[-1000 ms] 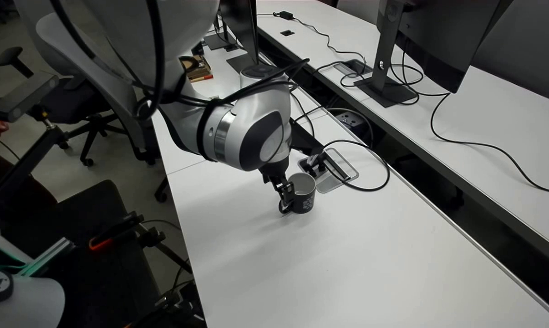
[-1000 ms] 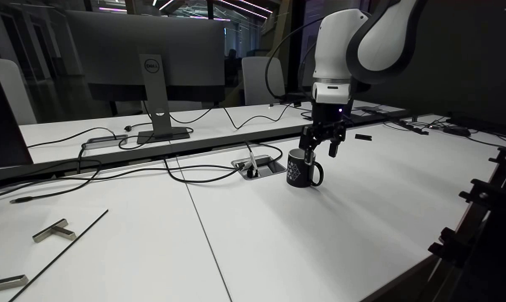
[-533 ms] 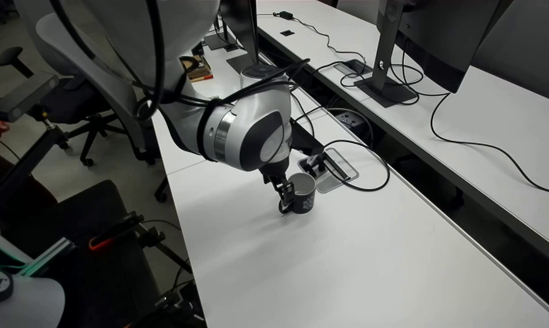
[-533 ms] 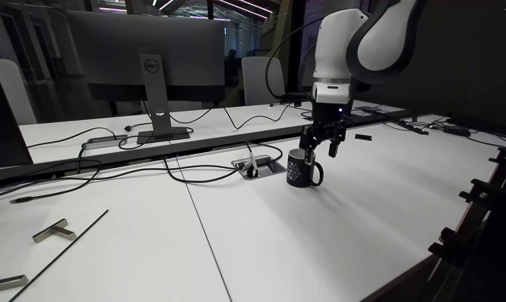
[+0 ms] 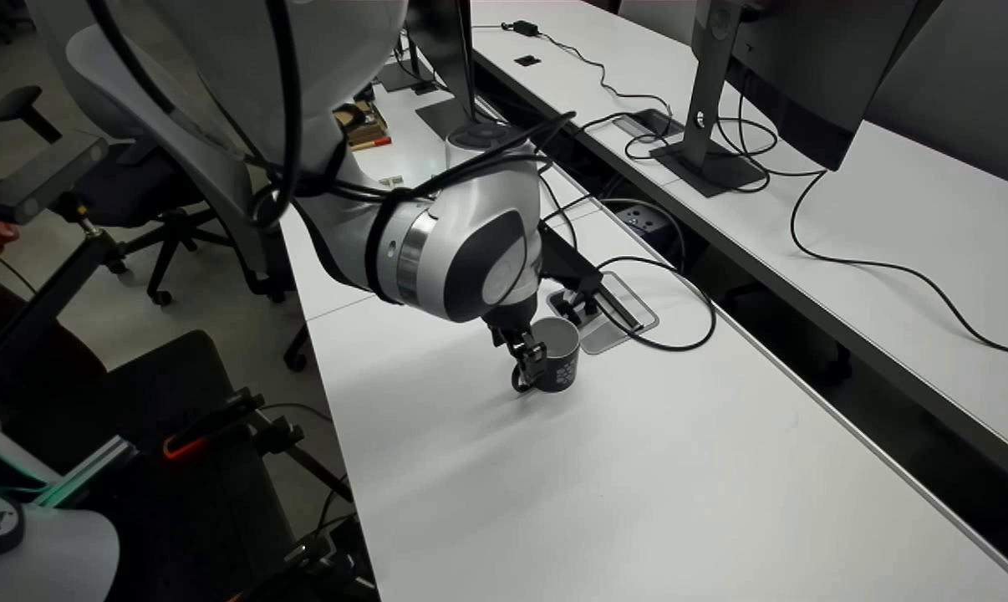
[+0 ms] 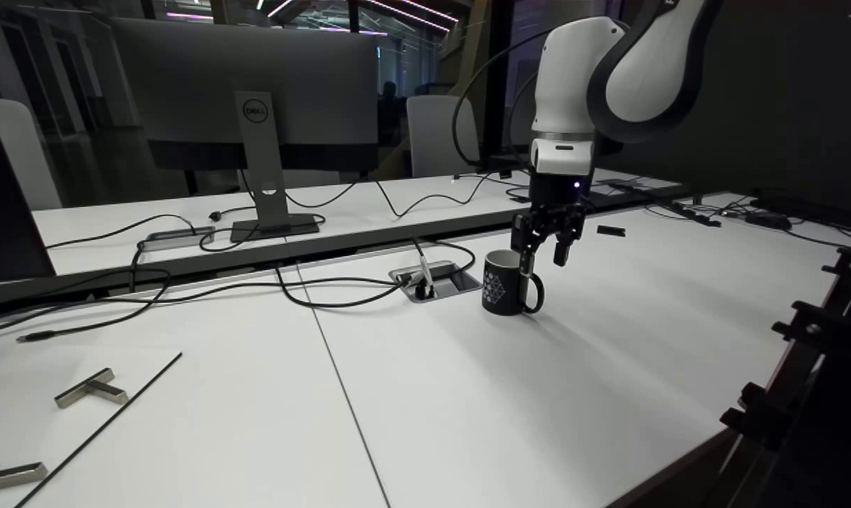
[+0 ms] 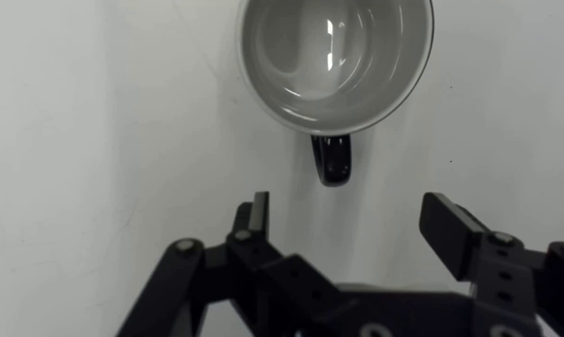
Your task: Move the cup to the right
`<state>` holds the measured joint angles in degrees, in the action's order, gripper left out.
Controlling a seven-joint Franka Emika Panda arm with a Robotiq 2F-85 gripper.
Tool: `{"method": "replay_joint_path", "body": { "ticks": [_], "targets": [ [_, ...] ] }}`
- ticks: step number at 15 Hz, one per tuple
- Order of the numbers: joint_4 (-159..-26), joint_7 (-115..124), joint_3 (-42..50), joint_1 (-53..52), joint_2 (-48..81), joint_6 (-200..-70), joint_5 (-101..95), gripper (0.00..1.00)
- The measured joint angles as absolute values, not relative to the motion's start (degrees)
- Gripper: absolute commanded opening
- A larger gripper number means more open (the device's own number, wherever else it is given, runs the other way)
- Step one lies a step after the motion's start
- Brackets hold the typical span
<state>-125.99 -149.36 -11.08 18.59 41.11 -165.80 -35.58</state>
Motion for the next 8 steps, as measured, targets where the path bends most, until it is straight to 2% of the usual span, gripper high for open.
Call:
{"method": "replay_joint_path", "body": {
  "ticks": [6, 8],
  "targets": [
    [-125.51, -149.36, -10.90, 18.62, 41.09, -165.96, -37.86, 1.00],
    [-125.21, -149.36, -11.07, 18.78, 41.13, -165.94, -38.79, 0.90]
  ]
}}
